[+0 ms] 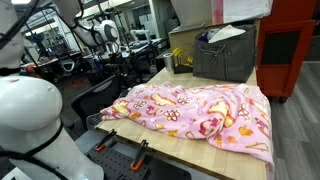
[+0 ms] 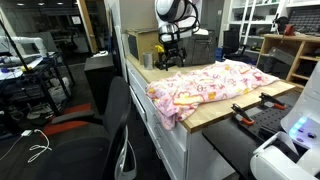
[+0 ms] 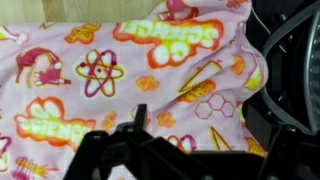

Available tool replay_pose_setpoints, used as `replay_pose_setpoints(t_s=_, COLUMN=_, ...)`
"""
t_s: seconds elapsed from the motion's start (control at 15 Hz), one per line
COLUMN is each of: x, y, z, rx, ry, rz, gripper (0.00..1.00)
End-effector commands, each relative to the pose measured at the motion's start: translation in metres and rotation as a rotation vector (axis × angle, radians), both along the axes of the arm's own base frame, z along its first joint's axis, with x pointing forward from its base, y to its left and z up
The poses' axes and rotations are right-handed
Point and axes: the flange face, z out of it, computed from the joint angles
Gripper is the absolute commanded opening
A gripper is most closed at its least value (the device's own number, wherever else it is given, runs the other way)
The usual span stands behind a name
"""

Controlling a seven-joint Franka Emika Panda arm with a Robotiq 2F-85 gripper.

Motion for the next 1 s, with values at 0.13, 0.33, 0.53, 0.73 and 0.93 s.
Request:
replay_pose_setpoints(t_s=0.13, x=0.053, y=0.021, z=-0.065, rx=0.015, ry=-0.039, rz=-0.126, gripper=1.0)
replay_pose_setpoints(t_s=0.33, x=0.061, y=0.038, z=-0.108, rx=-0.026, ry=0.0, rz=-0.099, gripper=1.0)
replay_pose_setpoints(t_s=0.53, x=0.066, y=0.053, z=-0.144, rx=-0.04, ry=0.033, rz=-0.081, gripper=1.0)
replay_pose_setpoints(t_s=0.73, x=0.07, y=0.07, z=-0.169, rx=-0.084, ry=0.02, rz=-0.034, gripper=1.0)
replay_pose_setpoints(t_s=0.93, x=0.076, y=0.074, z=-0.186, rx=-0.18, ry=-0.004, rz=0.037, gripper=1.0)
